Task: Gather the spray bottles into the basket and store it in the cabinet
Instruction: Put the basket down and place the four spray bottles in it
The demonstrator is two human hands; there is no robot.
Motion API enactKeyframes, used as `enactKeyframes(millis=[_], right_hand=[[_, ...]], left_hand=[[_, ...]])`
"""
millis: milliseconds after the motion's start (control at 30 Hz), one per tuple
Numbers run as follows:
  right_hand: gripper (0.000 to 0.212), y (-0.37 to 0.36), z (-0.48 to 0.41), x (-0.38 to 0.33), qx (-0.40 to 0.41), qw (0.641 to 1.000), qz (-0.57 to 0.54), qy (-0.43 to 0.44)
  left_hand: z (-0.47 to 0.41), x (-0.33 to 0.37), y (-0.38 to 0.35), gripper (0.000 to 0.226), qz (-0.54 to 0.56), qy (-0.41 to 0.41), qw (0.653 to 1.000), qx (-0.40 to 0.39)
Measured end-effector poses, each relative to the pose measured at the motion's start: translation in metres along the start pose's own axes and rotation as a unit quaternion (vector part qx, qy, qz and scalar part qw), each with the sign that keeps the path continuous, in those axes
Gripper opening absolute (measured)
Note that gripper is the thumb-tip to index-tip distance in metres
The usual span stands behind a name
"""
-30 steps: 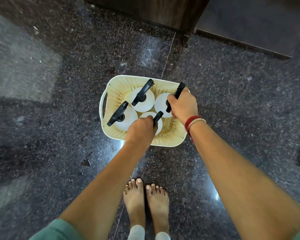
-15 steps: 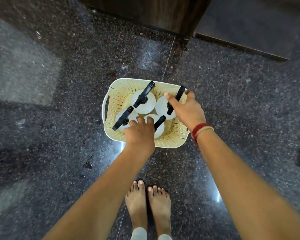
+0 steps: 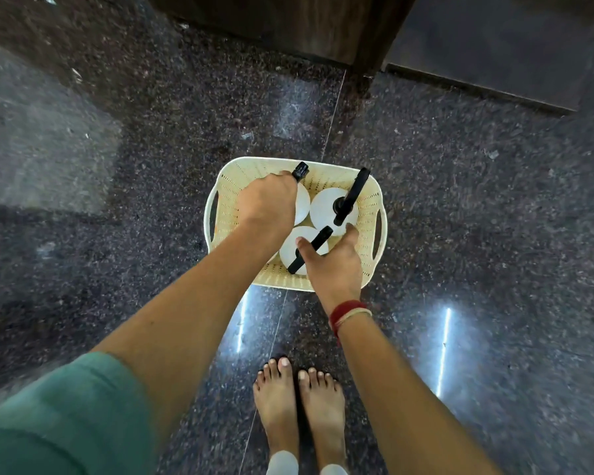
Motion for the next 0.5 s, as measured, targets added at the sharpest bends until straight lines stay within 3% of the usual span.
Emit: enactKeyframes(millis=[233, 300, 400, 500], right_hand=[[0.062, -0.004, -0.002, 0.001, -0.009, 0.999, -0.009, 0.040], [0.065, -0.001, 0.000, 0.000, -0.005, 0.999, 0.012, 0.030], [0.079, 0.022, -0.004, -0.007, 0.075, 0.993, 0.091, 0.006], [0.074, 0.042, -0.030, -0.022, 0.084, 0.984, 0.159, 0.002]], left_hand=[[-0.007, -0.005, -0.002, 0.022, -0.011, -0.021, 0.999, 0.030], [-0.006, -0.007, -0.004, 0.017, -0.002, -0.027, 0.999, 0.034], [-0.003, -0.014, -0.007, 0.019, 0.026, -0.023, 0.999, 0.038], [-0.003, -0.020, -0.007, 0.029, 0.040, -0.029, 0.998, 0.033]])
Point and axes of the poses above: each hand's wrist, its own z-axis away from the middle knuckle, its own y-axis out of the back of the hand, x = y × z, the point moved 2 cm from there along -z, towards the middle knuckle, and after that the axes turned 5 degrees about -x, right-handed, at the moved point
